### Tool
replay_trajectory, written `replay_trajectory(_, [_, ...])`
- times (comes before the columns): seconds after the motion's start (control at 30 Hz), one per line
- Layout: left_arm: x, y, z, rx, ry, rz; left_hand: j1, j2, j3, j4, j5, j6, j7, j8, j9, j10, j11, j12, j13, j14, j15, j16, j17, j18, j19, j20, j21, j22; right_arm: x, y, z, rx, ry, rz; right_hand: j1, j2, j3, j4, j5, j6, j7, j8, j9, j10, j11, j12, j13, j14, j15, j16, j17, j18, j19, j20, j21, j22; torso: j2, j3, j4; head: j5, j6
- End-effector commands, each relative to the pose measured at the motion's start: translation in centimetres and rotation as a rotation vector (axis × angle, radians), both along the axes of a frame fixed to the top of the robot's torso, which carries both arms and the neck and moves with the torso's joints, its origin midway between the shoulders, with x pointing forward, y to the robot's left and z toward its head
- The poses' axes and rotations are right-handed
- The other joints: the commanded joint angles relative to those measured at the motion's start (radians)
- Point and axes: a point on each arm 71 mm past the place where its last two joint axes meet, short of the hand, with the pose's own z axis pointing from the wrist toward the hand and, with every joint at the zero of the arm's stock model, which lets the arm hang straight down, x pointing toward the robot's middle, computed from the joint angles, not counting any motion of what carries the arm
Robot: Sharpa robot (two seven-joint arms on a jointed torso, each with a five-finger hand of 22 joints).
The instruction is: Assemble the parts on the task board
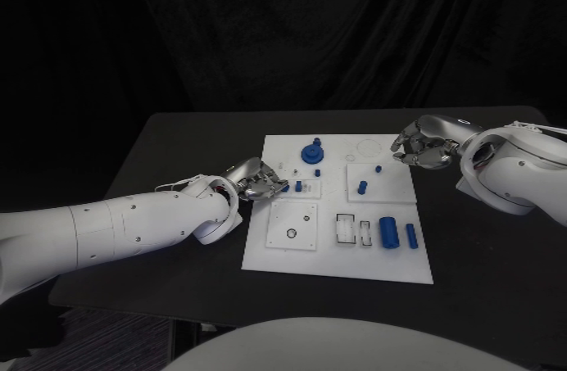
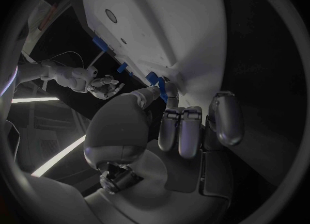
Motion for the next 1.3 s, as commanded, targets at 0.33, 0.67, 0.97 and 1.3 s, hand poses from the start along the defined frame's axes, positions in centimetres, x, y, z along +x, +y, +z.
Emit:
replay_trajectory(0.33, [0.0,-0.1,0.6,-0.038,-0.093,-0.012,0.087,-0.003,0.027,-0.053,0.068,-0.008,0.001,-0.006,0.025,0.104,-0.007,0.003,0.263,0.106,-0.006,0.006,0.263,-0.012,-0.011,-0.002,-0.008,0.168,0.0,0.0,-0.1,-0.007,0.006,-0.008,0.005,-0.01,0.003,-0.009,0.006,0.007,0.002,0.003,0.001,0.002,0.0,-0.004,-0.004,0.0,-0.001,0.0,-0.003,0.005,0.004,-0.003,-0.008,0.092,0.0,0.0001,0.0001,0.001,0.0])
replay_trajectory(0.67, [0.1,0.1,0.7,-0.044,-0.12,-0.002,0.094,-0.006,0.032,-0.06,0.065,-0.005,0.002,0.009,0.031,0.104,-0.007,0.003,0.263,0.106,-0.006,0.006,0.263,-0.012,-0.01,-0.002,-0.007,0.169,0.0,0.0,-0.2,-0.008,0.007,-0.006,0.007,-0.011,0.003,-0.01,0.006,0.006,0.002,0.003,0.001,0.002,0.0,-0.005,-0.005,-0.001,-0.001,0.0,-0.004,0.005,0.004,-0.003,-0.009,0.092,0.0,0.0,0.0,0.002,0.0])
replay_trajectory(0.97, [0.0,0.1,0.3,-0.038,-0.115,0.017,0.093,-0.005,0.033,-0.058,0.058,-0.006,0.002,0.016,0.031,0.104,-0.006,0.003,0.263,0.106,-0.006,0.006,0.263,-0.013,-0.009,-0.002,-0.004,0.169,0.0,0.0,-0.2,-0.01,0.01,-0.006,0.007,-0.011,0.003,-0.01,0.006,0.006,0.002,0.003,0.001,0.002,0.0,-0.005,-0.005,-0.001,-0.001,0.0,-0.004,0.005,0.004,-0.003,-0.009,0.092,0.0,0.0003,0.0003,-0.001,0.0])
replay_trajectory(1.3, [-0.4,0.3,-0.5,-0.037,-0.109,0.026,0.082,-0.004,0.032,-0.039,0.015,-0.016,0.003,0.042,0.03,0.104,-0.005,0.003,0.263,0.106,-0.005,0.006,0.263,-0.012,-0.01,-0.001,-0.007,0.168,0.0,0.0,-0.2,-0.011,0.013,-0.006,0.008,-0.013,0.004,-0.011,0.006,0.005,0.003,0.002,0.0,0.0,0.0,-0.007,-0.008,-0.001,-0.001,-0.002,-0.006,0.005,0.003,-0.003,-0.012,0.092,0.0,0.0002,0.0002,0.001,0.0])
